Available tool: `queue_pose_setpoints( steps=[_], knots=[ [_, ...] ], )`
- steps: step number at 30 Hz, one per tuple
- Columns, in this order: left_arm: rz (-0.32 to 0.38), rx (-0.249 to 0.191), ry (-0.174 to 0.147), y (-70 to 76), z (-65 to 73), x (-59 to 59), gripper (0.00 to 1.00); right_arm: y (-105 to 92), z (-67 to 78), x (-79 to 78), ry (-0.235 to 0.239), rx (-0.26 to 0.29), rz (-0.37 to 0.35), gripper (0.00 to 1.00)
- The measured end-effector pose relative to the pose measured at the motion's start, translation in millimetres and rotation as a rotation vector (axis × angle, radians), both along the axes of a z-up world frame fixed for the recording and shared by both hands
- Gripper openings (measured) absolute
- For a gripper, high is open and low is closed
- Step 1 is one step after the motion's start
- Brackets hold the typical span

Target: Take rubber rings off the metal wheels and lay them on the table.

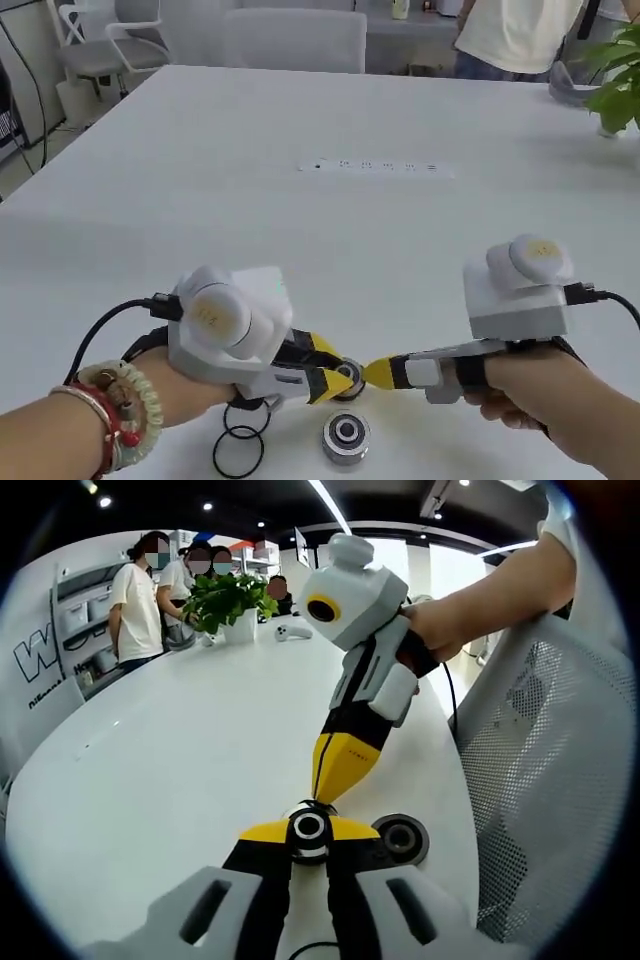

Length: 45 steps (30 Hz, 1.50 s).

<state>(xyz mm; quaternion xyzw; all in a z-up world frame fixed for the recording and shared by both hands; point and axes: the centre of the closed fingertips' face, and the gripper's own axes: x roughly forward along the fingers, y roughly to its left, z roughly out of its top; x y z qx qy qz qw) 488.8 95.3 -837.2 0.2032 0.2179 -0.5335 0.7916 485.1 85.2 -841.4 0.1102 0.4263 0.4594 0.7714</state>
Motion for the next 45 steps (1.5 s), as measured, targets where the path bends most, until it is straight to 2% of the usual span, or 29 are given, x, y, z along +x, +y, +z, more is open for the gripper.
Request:
queue_pose_setpoints(
  steps=[2, 10, 20, 26, 35, 38, 43, 45],
  knots=[
    [0.002, 0.000, -0.001, 0.0, 0.0, 0.3, 0.08, 0.6, 0.9, 0.2, 0.020, 0.017, -0.015, 0.00],
    [-0.003, 0.000, -0.008, -0.6, 0.0, 1.0, 0.08, 4.8, 4.2, 0.2, 0.031, 0.038, -0.021, 0.00],
    [-0.004, -0.003, -0.012, -1.4, 0.1, 1.7, 0.08, 9.9, 9.3, -1.3, 0.036, 0.071, -0.009, 0.00],
    [-0.002, -0.006, -0.010, -1.6, 0.3, 1.6, 0.08, 12.1, 12.5, -1.5, 0.023, 0.084, 0.002, 0.00],
    [-0.003, -0.021, -0.021, -2.2, 0.7, 2.1, 0.08, 12.7, 18.5, -4.1, 0.028, 0.120, 0.012, 0.00],
    [-0.003, -0.017, -0.019, -2.1, 0.9, 2.3, 0.08, 11.3, 18.8, -3.4, 0.020, 0.118, 0.012, 0.00],
    [-0.015, 0.011, -0.042, -1.6, 2.2, 1.6, 0.08, 4.8, 17.3, 1.4, 0.017, 0.113, -0.015, 0.00],
    [-0.021, 0.020, -0.038, -0.6, 2.0, 0.6, 0.06, 3.0, 18.1, 3.8, 0.016, 0.116, -0.028, 0.00]
  ],
)
